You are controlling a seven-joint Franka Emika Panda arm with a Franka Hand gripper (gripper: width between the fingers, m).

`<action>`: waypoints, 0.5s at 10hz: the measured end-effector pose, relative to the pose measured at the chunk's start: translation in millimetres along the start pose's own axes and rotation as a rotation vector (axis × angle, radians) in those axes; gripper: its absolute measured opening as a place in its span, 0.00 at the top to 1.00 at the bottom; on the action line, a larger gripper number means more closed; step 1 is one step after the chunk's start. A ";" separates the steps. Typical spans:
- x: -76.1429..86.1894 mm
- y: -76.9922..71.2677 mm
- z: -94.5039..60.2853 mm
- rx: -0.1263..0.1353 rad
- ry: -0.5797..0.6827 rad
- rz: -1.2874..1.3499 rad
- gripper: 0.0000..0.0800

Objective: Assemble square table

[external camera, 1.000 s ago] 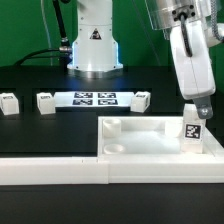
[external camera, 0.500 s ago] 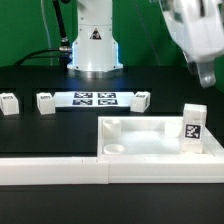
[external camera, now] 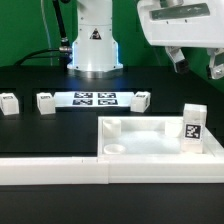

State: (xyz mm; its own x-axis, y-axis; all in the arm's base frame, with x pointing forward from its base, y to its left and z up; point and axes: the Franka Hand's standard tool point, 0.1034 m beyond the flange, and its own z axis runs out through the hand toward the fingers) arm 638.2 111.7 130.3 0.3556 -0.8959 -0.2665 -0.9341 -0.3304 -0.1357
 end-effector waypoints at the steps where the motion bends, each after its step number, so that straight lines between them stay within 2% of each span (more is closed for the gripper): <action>1: -4.3 3.7 5.3 -0.001 0.001 -0.091 0.19; 2: -9.7 15.1 16.2 -0.015 -0.003 -0.201 0.19; 3: -9.6 28.2 27.0 -0.010 0.005 -0.272 0.19; 4: -9.3 44.9 40.9 -0.025 0.014 -0.381 0.19; 5: -18.3 47.7 47.1 -0.056 0.032 -0.429 0.19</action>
Offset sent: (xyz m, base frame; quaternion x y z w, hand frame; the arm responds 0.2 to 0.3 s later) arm -0.0545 0.0158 -0.0490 0.0457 -0.0407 -0.2210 0.9734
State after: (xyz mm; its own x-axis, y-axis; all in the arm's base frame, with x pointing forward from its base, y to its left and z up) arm 588.8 126.3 83.7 0.7118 -0.6823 -0.1671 -0.7024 -0.6899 -0.1751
